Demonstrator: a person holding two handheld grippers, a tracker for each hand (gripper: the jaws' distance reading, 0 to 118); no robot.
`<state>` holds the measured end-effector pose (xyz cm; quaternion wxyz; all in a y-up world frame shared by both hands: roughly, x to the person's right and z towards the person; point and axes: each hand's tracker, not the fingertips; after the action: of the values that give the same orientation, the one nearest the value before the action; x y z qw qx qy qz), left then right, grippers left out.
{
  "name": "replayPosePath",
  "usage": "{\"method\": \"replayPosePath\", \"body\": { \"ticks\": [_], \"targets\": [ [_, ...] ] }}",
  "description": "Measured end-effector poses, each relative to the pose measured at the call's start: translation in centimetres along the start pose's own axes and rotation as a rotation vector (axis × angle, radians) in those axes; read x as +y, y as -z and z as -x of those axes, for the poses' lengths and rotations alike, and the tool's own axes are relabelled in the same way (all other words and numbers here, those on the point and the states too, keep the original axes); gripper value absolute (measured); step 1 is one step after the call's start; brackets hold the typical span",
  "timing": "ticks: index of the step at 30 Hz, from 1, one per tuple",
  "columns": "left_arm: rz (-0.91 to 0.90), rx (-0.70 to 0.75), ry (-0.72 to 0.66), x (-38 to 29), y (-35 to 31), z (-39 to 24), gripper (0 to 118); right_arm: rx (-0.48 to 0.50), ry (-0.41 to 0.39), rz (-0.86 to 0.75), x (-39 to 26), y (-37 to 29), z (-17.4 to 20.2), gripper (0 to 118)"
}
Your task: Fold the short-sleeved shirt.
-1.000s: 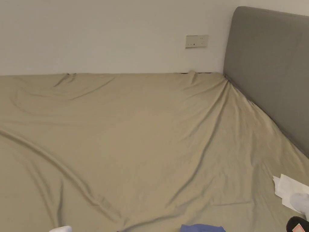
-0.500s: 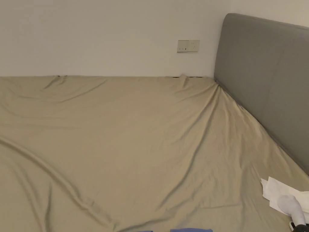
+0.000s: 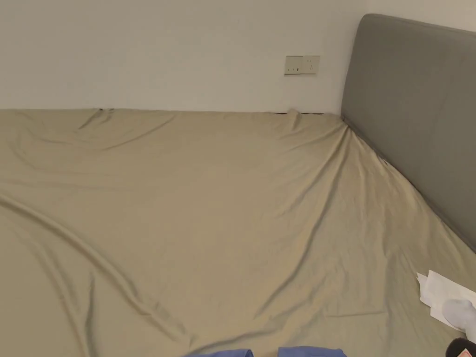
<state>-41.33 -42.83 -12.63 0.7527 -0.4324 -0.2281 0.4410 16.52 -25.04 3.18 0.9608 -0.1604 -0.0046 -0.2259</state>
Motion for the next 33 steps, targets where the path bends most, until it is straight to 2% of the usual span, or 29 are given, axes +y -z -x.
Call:
{"method": "replayPosePath", "body": {
  "ticks": [3, 5, 7, 8, 9, 10, 12, 13, 15, 17, 19, 20, 23, 26, 29, 31, 33],
  "targets": [
    [0.098, -0.103, -0.158, -0.2, 1.8, 3.1, 118, -0.006, -0.028, 0.024, -0.4, 0.6, 0.7, 4],
    [0.162, -0.170, -0.205, -0.7, 4.0, 4.3, 118, -0.002, -0.029, 0.033, -0.4, 0.7, 1.1, 4],
    [0.130, -0.265, -0.193, -1.3, 5.5, 5.0, 118, 0.000, -0.035, 0.036, -0.4, 0.8, 1.6, 4],
    [0.059, -0.328, -0.203, -1.7, 5.4, 4.9, 118, -0.002, -0.042, 0.036, -0.3, 0.8, 1.8, 4],
    [0.084, -0.354, -0.274, -1.7, 6.1, 5.1, 118, -0.003, -0.048, 0.036, -0.2, 0.7, 1.9, 4],
    [0.105, -0.363, -0.336, -1.8, 6.8, 5.4, 109, -0.003, -0.050, 0.036, -0.2, 0.7, 2.0, 4],
    [0.110, -0.356, -0.331, -2.6, 7.5, 5.4, 47, 0.002, -0.050, 0.034, 0.0, 0.7, 2.3, 4],
    [0.131, -0.264, -0.300, -2.9, 8.1, 5.2, 19, 0.000, -0.051, 0.032, 0.0, 0.7, 2.3, 4],
    [0.158, -0.100, -0.226, -3.4, 9.0, 4.9, 18, 0.000, -0.053, 0.030, 0.0, 0.7, 2.6, 4],
    [0.134, -0.202, -0.260, -2.9, 7.7, 4.4, 18, 0.001, -0.050, 0.033, 0.1, 0.7, 2.7, 4],
    [0.078, -0.144, -0.255, -2.3, 6.2, 3.4, 17, 0.002, -0.058, 0.029, 0.2, 0.6, 3.0, 4],
    [0.034, -0.151, -0.227, -2.0, 4.7, 3.5, 15, 0.003, -0.061, 0.028, 0.3, 0.6, 3.1, 4],
    [-0.057, -0.232, -0.266, -1.1, 1.0, 3.4, 13, 0.009, -0.062, 0.016, 0.6, 0.5, 3.2, 4],
    [-0.141, -0.118, -0.207, 0.1, -3.5, 2.9, 13, 0.021, -0.053, -0.002, 0.8, 0.2, 3.1, 4],
    [-0.155, 0.084, -0.059, 0.8, -6.9, 0.7, 13, 0.034, -0.047, -0.011, 1.0, -0.1, 2.9, 4],
    [-0.161, 0.111, 0.000, 0.6, -7.6, -1.7, 13, 0.036, -0.044, -0.015, 0.9, -0.1, 2.7, 4],
    [-0.142, 0.061, 0.092, 0.2, -6.7, -5.5, 13, 0.039, -0.039, -0.018, 0.9, -0.3, 2.4, 4]
  ]
}}
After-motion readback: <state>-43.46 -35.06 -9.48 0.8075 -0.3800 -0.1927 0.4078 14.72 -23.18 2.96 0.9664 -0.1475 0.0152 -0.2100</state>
